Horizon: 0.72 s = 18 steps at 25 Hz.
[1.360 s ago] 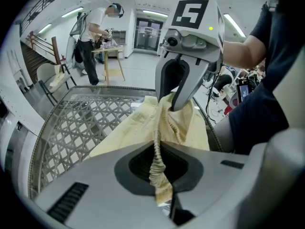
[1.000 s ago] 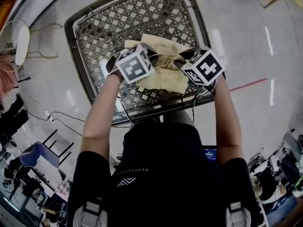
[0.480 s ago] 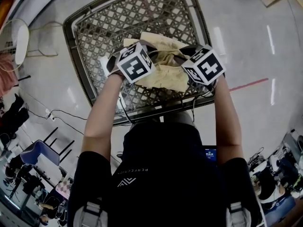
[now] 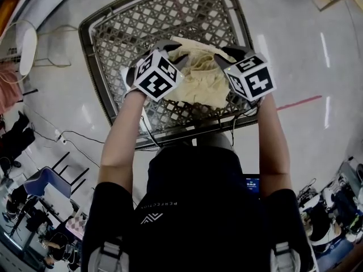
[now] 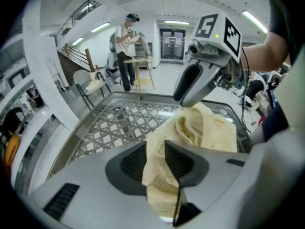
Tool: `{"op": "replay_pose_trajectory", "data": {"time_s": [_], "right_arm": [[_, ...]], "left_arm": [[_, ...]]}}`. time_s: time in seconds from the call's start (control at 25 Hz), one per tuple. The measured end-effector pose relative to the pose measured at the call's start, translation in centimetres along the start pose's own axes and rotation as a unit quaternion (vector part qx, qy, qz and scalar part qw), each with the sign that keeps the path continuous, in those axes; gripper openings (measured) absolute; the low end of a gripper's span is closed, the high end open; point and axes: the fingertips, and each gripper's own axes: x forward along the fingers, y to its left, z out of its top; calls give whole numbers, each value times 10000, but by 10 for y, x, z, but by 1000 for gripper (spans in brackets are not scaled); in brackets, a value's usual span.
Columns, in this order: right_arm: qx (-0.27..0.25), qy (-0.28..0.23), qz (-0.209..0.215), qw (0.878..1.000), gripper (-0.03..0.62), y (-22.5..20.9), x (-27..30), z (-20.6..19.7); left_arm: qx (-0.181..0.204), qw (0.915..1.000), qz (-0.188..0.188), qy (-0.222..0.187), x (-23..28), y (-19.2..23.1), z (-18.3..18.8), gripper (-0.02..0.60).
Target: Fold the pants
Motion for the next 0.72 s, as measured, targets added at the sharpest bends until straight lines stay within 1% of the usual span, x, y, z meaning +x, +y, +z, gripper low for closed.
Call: {"op": "replay_pose_trajectory", "data": {"time_s": [0.08,0.12,0.16,0.2,0.28,0.32,0.4,0.44,0.48,0.52,0.56,0.6,0.72], "right_arm": [[50,-103,-18,9999,123,1,-4,4],[53,-127,-15,9999,123,2,-7,4],[44,-133,-2,9999,123,3,-10,4],[24,-121,25,9999,121,5,-14,2],[-35,-58,120,9999,118,11,-21,-4],[-56,-25,170,9998,117,14,-24,-7],[-47,10,226,9997,117,18,-29,-14],[-20,17,232,9997,115,19,-30,-17],[14,26,234,9997,114,20,-31,-21],[50,39,239,9997,112,21,-31,-24],[81,51,250,9996,110,22,-31,-27],[106,58,265,9996,110,24,-31,-29],[164,46,311,9994,110,28,-31,-33]], "left_arm": [[-241,9989,329,-233,-10,15,4,92],[-370,9980,390,-334,-15,20,6,80],[-485,9974,334,-424,-20,21,9,63],[-572,9970,159,-496,-24,17,12,61],[-574,9960,-425,-539,-28,-7,19,57],[-451,9951,-730,-497,-28,-23,21,58],[-7,9925,-1186,-306,-24,-54,21,61],[231,9907,-1330,-163,-19,-67,18,80],[414,9890,-1422,12,-13,-77,14,115],[520,9876,-1466,193,-7,-83,7,151],[551,9870,-1470,335,-2,-86,1,166],[517,9871,-1453,421,3,-87,-3,166],[219,9892,-1352,518,11,-82,-10,170]]}}
